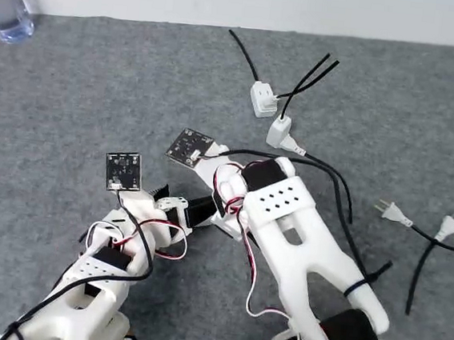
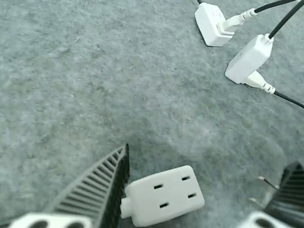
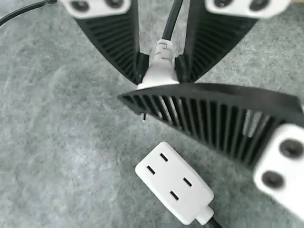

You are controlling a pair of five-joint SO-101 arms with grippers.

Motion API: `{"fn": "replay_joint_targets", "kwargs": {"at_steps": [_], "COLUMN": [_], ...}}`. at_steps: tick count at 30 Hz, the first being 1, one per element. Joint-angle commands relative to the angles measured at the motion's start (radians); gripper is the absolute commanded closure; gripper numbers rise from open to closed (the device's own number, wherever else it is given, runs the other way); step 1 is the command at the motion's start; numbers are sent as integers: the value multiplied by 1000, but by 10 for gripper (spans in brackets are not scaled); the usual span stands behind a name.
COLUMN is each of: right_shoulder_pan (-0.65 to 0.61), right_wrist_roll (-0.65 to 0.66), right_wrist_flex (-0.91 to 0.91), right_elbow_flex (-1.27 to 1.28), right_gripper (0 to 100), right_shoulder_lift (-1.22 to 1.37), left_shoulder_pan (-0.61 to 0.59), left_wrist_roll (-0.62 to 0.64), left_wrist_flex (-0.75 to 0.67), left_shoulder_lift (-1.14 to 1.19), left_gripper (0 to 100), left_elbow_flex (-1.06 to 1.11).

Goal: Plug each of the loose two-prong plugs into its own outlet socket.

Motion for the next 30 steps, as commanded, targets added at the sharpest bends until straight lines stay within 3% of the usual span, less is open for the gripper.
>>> {"fn": "replay_joint_targets", "kwargs": {"at_steps": [1,11,30], "right_shoulder_pan": [2,56,76], "right_wrist_roll": [11,11,3], "right_wrist_flex": [44,177,170], "right_elbow_flex": [-89,-233,-207], "right_gripper": [991,991,991], "right_shoulder_lift": [-2,-15,-127], "left_shoulder_pan": [5,5,3], "left_wrist_roll": [-6,-6,-6], "left_wrist_flex": [-23,-23,-23], "left_shoulder_lift": [-9,-9,-9], "left_gripper": [541,541,541], "left_elbow_flex": [-7,-5,-5]}}
